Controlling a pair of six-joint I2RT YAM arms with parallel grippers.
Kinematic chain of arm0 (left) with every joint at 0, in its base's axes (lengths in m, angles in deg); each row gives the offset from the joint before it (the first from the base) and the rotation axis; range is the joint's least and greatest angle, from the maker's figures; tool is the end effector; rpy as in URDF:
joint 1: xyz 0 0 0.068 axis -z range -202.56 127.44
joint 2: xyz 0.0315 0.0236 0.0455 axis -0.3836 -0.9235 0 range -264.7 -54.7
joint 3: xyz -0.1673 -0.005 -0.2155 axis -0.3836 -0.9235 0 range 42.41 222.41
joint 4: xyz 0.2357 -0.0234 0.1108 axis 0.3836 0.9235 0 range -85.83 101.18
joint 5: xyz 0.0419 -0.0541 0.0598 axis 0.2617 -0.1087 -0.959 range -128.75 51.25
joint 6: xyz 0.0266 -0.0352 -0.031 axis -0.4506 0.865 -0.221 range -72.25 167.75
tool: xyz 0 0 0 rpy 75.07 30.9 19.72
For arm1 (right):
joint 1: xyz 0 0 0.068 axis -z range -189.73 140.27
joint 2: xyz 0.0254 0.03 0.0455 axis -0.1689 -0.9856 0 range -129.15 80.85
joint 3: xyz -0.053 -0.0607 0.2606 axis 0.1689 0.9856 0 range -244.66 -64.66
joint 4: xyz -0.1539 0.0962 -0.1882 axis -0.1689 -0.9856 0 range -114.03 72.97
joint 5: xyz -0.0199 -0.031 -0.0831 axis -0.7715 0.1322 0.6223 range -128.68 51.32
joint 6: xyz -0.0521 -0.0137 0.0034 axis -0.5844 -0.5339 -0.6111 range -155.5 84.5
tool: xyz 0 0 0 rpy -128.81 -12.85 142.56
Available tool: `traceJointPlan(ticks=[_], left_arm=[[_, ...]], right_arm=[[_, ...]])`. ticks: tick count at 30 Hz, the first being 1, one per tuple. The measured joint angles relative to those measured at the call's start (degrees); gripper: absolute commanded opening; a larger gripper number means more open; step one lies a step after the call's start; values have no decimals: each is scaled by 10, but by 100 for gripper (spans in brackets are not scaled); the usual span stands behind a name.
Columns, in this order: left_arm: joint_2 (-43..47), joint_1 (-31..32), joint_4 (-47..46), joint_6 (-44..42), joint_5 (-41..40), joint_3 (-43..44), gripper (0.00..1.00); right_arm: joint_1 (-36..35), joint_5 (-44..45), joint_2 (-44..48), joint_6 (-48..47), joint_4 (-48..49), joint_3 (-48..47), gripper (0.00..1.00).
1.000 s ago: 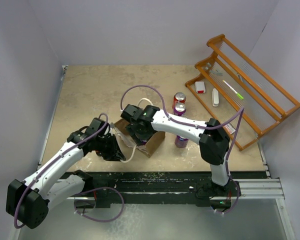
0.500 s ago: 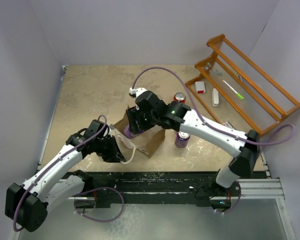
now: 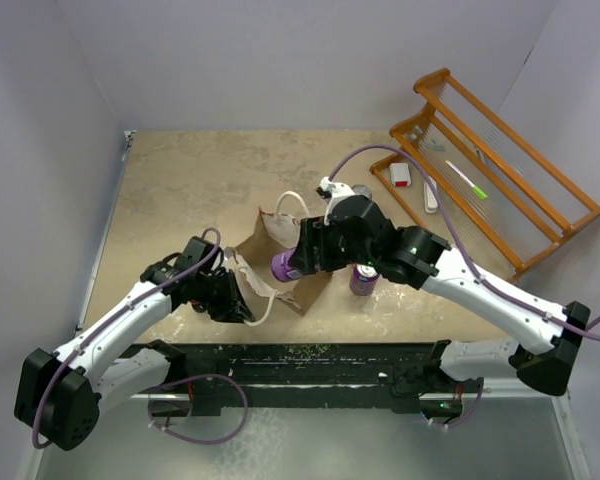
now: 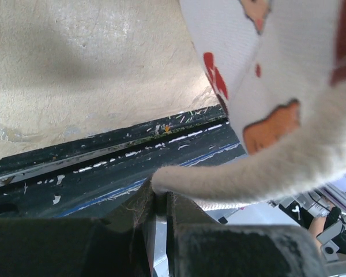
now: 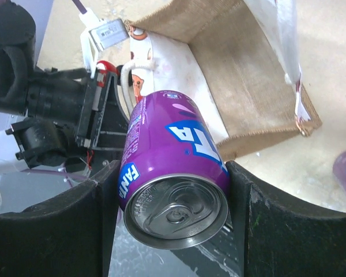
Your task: Take the beverage out of the canvas bag
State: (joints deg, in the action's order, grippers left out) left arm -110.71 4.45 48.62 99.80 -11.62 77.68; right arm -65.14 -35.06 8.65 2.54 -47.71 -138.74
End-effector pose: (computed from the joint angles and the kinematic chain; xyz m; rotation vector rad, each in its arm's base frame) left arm 0.1415 -0.0904 0.2059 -0.4875 2.9177 -0.9632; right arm 0.1598 0.2277 0.3800 -0.2926 2.1898 0.9033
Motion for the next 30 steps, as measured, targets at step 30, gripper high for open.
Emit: traceJointPlan(ticks=[30], left_arm=[[-33,0,30,-53,-14,66,13]], right_arm=[[0,165,57,218,-255,195,0]])
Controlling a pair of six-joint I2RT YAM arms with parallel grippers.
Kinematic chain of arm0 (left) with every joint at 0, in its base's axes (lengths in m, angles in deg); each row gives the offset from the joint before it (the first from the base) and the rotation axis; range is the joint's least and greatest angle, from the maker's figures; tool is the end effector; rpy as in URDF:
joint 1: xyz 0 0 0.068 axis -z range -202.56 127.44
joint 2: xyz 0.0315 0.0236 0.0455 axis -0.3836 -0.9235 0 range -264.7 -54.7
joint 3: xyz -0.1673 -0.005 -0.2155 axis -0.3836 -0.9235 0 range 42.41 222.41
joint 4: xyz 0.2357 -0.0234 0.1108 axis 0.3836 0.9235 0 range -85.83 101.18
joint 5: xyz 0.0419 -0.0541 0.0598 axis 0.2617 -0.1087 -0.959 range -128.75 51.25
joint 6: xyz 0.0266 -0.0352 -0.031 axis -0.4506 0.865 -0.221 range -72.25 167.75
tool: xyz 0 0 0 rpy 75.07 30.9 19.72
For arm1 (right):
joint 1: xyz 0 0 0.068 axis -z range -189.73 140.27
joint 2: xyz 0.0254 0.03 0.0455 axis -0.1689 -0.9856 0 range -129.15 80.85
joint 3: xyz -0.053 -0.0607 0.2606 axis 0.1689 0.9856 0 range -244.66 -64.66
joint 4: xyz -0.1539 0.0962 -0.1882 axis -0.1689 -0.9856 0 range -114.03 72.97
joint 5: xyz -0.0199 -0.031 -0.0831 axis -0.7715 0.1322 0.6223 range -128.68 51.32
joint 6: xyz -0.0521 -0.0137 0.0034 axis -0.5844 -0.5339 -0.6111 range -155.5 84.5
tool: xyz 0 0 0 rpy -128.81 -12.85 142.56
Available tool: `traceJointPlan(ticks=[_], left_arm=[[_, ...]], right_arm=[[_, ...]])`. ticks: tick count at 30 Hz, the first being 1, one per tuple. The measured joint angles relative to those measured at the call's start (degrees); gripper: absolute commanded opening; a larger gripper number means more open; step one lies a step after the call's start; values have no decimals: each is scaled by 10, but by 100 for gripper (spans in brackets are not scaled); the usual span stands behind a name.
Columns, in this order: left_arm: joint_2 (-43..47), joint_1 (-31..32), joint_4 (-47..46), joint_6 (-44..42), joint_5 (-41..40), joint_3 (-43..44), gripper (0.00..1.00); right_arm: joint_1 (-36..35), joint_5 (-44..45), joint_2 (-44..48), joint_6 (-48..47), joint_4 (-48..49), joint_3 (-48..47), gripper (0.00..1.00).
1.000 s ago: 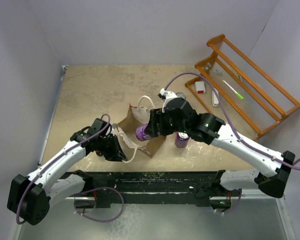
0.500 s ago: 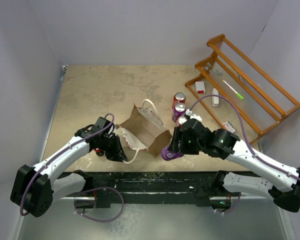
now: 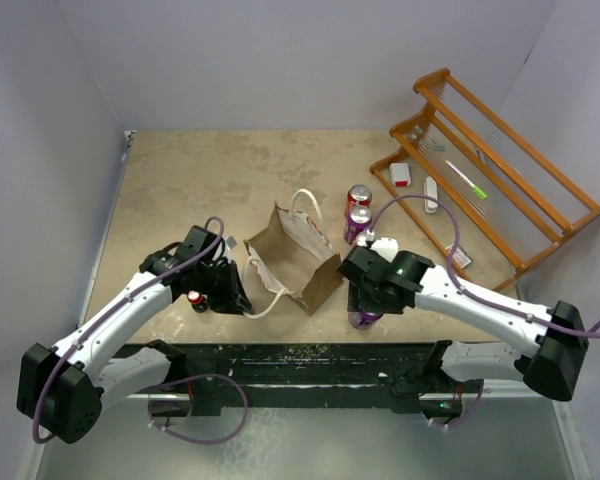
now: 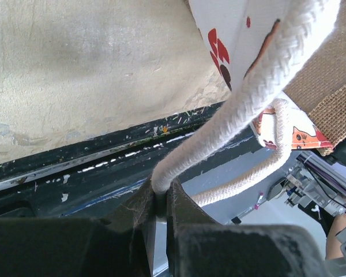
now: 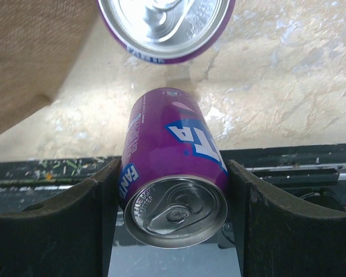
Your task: Take the beverage out of the canvas bag
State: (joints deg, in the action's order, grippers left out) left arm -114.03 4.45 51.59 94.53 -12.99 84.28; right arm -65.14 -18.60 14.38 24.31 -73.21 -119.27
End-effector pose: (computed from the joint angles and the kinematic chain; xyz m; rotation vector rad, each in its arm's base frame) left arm 0.1552 -0.0965 0.2284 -0.3546 2.8996 -0.9236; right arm 0.1275 0.1633 0.2642 0.1920 2.6334 0.1820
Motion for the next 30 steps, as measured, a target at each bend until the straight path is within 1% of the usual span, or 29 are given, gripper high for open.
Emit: traceJointPlan(ticks=[4,8,10,15,17,19,22,25,29,30], left_arm=[[-3,0,6,-6,-2,0,22],[-7,0,13,-12,-5,3,27],[-7,0,17,-14,-6,8,30],[-6,0,18,-16,-9,17,35],[-4,0,19,-16,-11,17,39],[-1,0,21,-16,-12,17,47],[6,0,21,-16,-14,17,58],[13,0,22,-16,-16,17,68],[22,0,28,-16,-17,17,85],[23,0,30,-17,-19,17,88]], right_arm=[[0,24,-48,0,10,-4,0],[0,41,-82,0,21,-19,1],[0,47,-93,0,31,-19,7],[0,49,-98,0,47,-10,16],[0,50,-92,1,55,1,21],[0,49,-83,3,58,8,27],[0,49,-74,3,64,16,40],[1,51,-74,2,66,17,56],[1,60,-82,0,73,16,70],[0,62,-84,-1,74,15,76]])
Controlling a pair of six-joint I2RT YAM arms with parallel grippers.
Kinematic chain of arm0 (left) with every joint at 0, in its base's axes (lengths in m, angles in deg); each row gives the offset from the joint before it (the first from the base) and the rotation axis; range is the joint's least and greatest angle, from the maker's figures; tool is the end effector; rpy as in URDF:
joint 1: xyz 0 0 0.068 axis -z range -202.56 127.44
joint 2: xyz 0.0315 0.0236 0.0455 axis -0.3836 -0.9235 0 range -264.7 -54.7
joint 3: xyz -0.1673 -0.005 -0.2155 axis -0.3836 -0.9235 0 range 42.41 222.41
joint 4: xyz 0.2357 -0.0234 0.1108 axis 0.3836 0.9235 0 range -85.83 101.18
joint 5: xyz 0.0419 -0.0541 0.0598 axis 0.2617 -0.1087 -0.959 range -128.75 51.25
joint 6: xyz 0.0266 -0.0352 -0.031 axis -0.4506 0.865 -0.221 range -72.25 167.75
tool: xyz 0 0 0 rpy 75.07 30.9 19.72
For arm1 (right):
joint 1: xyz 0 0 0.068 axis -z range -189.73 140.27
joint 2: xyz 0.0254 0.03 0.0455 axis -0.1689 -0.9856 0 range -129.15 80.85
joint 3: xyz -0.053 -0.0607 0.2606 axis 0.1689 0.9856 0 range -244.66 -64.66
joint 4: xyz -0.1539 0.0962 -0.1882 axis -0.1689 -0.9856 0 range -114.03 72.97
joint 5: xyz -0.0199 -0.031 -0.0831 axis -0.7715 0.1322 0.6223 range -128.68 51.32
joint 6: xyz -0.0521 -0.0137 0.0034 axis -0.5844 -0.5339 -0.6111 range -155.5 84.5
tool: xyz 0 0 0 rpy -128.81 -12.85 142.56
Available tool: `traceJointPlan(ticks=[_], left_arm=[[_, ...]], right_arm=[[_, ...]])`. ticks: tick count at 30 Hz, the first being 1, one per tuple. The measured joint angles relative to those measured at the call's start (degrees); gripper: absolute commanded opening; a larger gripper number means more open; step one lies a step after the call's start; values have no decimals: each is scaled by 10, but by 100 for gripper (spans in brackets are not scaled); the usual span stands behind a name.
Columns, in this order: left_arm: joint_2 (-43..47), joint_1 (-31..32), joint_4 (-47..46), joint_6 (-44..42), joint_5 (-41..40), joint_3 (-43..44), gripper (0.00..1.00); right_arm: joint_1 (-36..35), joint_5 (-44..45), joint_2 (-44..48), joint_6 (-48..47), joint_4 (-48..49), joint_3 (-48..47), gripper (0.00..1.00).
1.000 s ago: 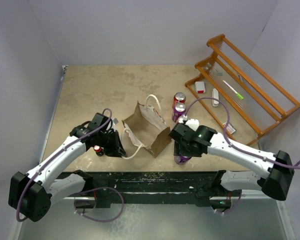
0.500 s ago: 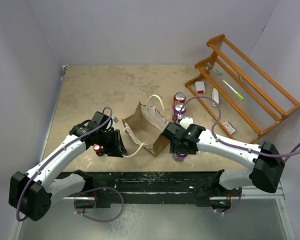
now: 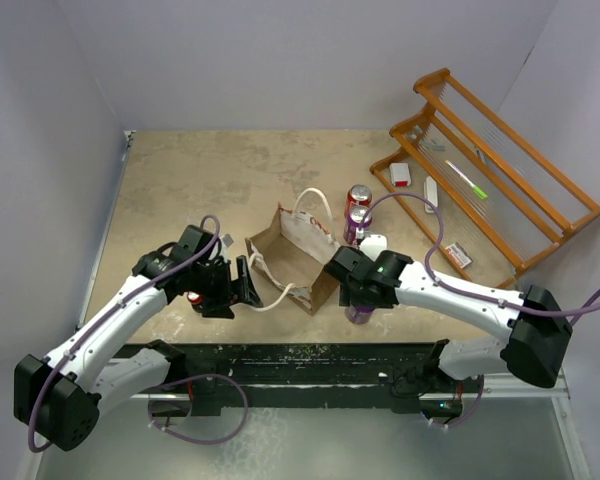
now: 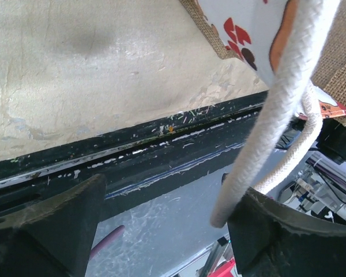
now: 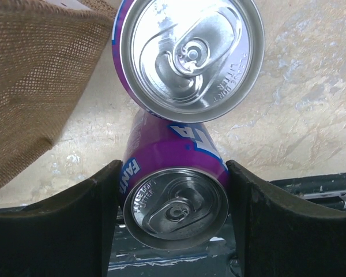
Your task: Take the beverage out of the canvas bag
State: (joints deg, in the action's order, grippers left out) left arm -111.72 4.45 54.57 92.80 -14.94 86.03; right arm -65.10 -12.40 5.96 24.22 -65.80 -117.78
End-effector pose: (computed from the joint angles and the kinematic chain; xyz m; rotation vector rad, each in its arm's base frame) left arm 0.1499 -0.0926 0.2410 -0.3124 2.8693 -0.8860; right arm 0.1472 0.1854 0.2333 0.2010 2.5712 0.0500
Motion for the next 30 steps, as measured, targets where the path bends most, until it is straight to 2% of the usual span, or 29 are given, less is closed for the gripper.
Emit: traceJointPlan(ticks=[2,3,4,7,12,22,30], left_arm=[[3,0,9,-4,-6,1,93],[5,0,17,-7,-12,6,95],[5,0,18,-8,-13,6,95],[9,0,27,-14,-25,18,100],[19,0,44,-26,-47,43,99],[20,0,87,-47,-145,119,99],[-2,0,100,-96,-210,250,99]], right_arm=[[0,2,-3,-3,2,-1,93],[0,1,-5,-4,3,-1,99],[0,1,-9,-7,3,-1,100],[0,2,-16,-19,1,-5,100],[0,4,-14,-35,-12,-42,100],[0,30,38,-65,-41,-119,100],[0,72,30,-107,-63,-226,100]])
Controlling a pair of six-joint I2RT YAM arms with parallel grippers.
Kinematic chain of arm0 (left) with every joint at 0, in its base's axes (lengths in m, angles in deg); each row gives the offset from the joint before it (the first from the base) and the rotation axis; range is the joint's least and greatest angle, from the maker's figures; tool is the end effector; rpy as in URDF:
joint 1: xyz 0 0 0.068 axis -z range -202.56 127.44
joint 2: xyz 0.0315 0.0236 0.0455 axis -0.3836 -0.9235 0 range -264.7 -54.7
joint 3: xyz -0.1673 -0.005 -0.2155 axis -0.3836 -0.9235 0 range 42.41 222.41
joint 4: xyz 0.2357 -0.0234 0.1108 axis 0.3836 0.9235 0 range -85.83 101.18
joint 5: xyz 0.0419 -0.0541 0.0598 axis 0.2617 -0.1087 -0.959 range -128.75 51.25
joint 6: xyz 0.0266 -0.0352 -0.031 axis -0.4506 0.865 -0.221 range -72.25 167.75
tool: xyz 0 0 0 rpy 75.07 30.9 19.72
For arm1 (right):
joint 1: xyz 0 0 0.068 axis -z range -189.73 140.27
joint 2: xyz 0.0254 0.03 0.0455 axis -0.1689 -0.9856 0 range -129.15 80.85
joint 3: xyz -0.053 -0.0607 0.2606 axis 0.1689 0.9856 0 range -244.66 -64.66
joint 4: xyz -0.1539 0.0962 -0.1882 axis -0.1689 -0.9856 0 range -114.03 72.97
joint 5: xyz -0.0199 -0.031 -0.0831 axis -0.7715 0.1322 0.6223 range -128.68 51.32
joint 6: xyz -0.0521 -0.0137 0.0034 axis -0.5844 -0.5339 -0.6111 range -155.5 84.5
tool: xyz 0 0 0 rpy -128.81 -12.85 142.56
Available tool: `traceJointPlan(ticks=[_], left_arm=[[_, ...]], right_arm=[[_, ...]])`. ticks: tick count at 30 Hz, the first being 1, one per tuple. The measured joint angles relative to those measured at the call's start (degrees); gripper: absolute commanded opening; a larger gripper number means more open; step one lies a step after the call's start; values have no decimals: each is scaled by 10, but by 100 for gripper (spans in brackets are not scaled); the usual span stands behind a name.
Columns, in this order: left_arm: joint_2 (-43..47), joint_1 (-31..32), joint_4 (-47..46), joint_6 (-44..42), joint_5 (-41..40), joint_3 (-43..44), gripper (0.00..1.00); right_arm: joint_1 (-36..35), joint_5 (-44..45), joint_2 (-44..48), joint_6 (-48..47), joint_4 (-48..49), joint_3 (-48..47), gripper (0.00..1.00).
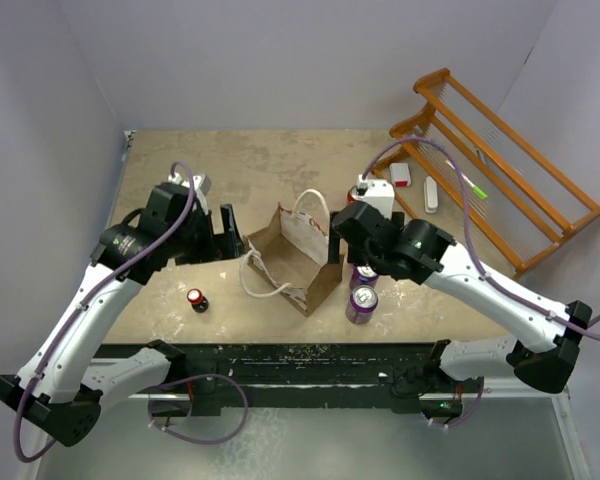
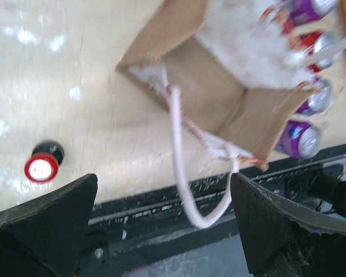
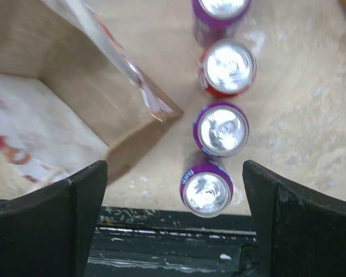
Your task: Take the beverage out of the canvas bag
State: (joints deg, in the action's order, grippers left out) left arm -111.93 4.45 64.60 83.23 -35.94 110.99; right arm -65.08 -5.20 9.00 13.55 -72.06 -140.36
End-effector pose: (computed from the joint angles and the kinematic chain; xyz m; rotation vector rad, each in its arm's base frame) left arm 0.1571 -0.0821 0.3599 -0.1621 2.4975 -0.5367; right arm 0.1544 0.1888 0.3598 0.1158 2.2845 0.2140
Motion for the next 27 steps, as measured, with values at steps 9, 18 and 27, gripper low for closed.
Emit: traceJointPlan(ticks=[9,18,27], left_arm=[[-83,0,-8,-89,-13,230,99],[-52,0,-34,-176,-25,381,99],[56,0,-84,-209,-119,402,99]], right_arm=[[0,48,-10,-117,8,-252,100],[0,58,96,-203,79,-361,100],[2,71,239,-201,121,-282,100]])
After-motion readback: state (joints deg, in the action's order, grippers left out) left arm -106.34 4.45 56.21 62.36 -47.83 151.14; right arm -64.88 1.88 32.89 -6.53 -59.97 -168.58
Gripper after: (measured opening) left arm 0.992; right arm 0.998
